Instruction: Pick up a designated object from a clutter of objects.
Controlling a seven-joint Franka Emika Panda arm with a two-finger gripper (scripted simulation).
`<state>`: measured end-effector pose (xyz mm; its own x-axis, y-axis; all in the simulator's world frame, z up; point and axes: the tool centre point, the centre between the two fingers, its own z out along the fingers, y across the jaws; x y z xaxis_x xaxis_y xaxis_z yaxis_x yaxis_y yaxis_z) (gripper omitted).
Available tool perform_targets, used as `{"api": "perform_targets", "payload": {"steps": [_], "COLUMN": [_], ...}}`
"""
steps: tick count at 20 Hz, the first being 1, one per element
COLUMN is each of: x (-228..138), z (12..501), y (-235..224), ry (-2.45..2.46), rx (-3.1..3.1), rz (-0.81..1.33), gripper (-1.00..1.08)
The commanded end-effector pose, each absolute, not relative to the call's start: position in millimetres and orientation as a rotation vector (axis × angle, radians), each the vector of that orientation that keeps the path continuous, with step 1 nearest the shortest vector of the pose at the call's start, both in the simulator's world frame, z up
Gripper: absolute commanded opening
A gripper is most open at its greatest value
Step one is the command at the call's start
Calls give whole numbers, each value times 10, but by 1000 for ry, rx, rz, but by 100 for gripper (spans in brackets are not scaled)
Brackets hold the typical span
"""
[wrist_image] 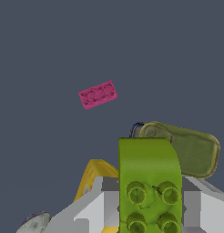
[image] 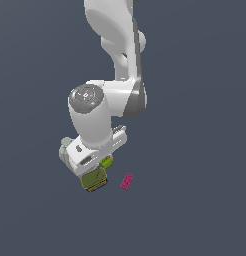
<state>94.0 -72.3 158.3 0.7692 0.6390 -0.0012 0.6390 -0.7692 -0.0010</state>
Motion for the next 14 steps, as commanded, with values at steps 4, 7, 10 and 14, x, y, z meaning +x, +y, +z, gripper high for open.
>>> {"api": "perform_targets", "payload": {"steps": [4,7,10,14], "x": [788,691,597,482], "z": [2133,2482,2832,3274], "y": [-559,-456,-355,-227], "ry": [-1068,-1069,-1069,-1069], "rx": [-2955,-2955,-2955,-2955], "rz": [0,1,1,1], "gripper": [-100,-100,-100,-100]}}
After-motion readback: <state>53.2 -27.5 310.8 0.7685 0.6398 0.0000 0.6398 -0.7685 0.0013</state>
